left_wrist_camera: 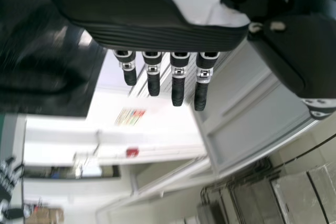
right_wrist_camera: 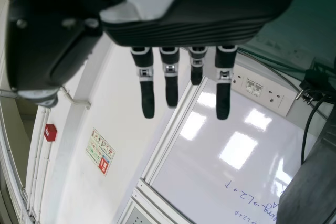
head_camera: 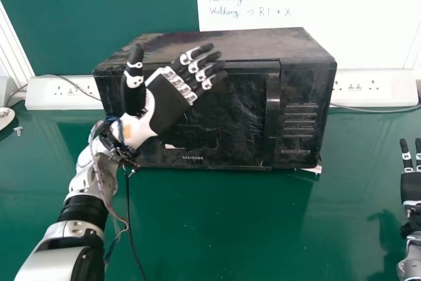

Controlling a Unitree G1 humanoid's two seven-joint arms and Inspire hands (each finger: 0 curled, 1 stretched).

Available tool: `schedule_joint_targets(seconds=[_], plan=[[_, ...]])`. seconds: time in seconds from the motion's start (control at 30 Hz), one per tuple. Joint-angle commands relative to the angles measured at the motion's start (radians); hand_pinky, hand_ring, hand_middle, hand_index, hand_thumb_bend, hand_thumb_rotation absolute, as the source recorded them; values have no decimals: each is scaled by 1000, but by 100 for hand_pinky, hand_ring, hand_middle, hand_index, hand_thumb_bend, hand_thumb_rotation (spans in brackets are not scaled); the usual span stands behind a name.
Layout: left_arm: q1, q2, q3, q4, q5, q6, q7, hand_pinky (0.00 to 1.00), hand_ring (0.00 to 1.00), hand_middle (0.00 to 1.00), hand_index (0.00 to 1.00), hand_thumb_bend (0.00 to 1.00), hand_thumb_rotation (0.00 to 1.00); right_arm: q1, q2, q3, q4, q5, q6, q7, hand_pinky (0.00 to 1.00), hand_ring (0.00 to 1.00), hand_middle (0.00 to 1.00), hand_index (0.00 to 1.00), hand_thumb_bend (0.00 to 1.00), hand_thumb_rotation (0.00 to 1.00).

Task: Open the door of oven

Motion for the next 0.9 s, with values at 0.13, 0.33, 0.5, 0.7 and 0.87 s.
schedule_joint_targets(seconds=[0.13,0.33,0.5,0.7,0.87], plan=[[-59,-16,-4,75,32,27,-32,66,89,91,79,88,75,3,4,-1,6,1,-9,-7,91,99,92,86,100,91],[-60,-27,-10,69,67,10,-22,65,90,93,81,88,82,3,6,-1,4,2,-11,-11,90,99,92,86,100,91],[-57,-32,-10,65,89,3,-4,64,90,93,82,88,85,3,4,2,5,-2,-13,-21,91,97,92,85,100,91],[-60,-29,-23,72,123,-19,4,66,91,95,81,86,88,4,3,4,4,-3,-14,-9,91,99,93,86,100,92],[-61,-20,-37,77,162,-34,34,66,91,96,81,85,89,7,6,5,-1,-3,-15,-10,87,98,93,87,100,93]])
